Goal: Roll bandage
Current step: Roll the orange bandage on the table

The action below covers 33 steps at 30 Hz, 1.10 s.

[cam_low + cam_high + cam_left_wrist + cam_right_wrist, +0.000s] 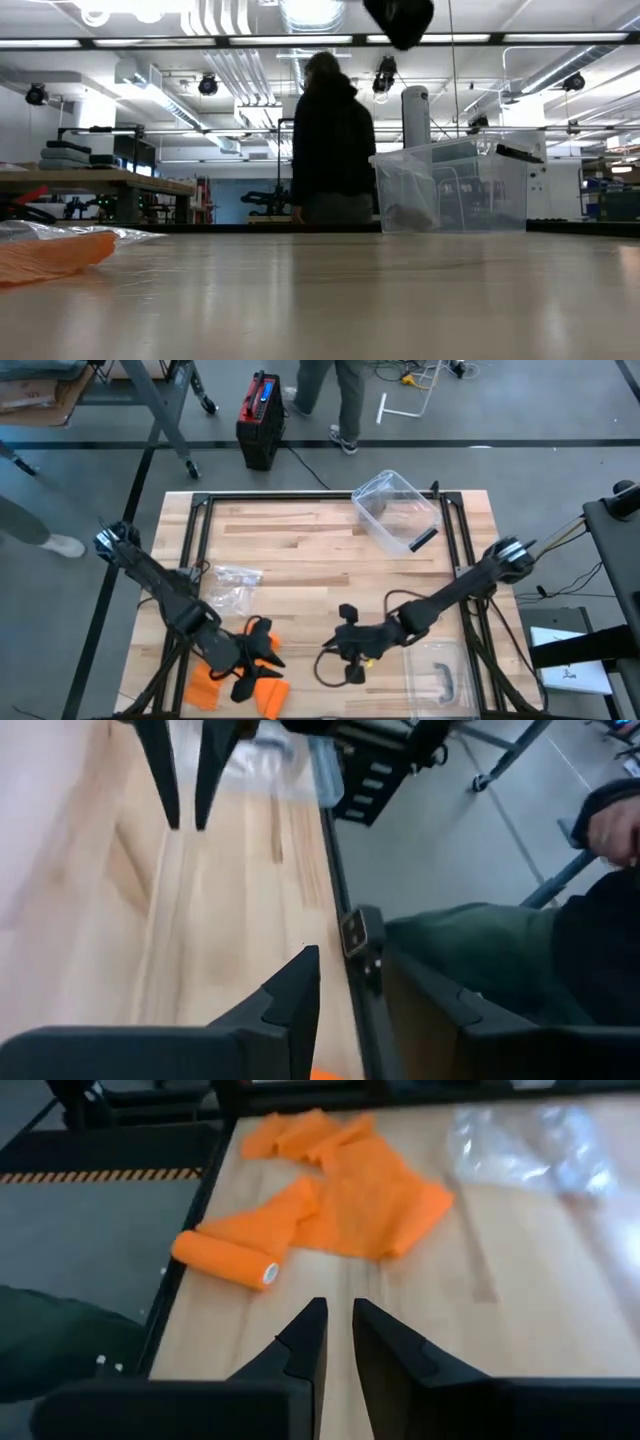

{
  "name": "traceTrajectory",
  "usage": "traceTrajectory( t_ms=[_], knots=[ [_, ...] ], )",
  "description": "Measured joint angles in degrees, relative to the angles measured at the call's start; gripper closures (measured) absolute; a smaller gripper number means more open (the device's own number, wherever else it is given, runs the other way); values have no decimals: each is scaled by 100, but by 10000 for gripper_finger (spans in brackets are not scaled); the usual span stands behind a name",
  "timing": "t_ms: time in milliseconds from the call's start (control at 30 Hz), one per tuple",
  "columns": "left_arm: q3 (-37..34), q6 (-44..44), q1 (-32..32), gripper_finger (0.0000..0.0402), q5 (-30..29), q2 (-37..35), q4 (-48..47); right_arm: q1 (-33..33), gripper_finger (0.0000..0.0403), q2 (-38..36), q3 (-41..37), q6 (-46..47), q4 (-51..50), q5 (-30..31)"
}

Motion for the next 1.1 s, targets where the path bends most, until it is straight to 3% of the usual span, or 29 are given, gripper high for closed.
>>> traceTrajectory(
  t_ms=[200,400,533,700,900,1000,1100],
  knots=[
    [0,-313,-25,315,-88,237,-314,-28,349,967,418,274,-21,-44],
    [2,-804,-14,331,-691,220,-1308,-53,355,1385,1056,-368,-167,-263],
    [2,-1977,64,336,-1176,129,-2615,-51,353,1313,1117,-864,-170,69],
    [2,-3413,267,323,-1290,7,-4158,-82,326,891,855,-1445,-138,525],
    [-216,-4238,938,287,-731,-21,-4941,-92,280,325,161,-1387,-21,780],
    [-534,-3872,1326,267,-121,-21,-4789,-92,256,40,-239,-1078,-8,780],
    [-782,-3379,1495,250,124,-21,-4384,-59,235,-152,-575,-837,-6,736]
  ],
)
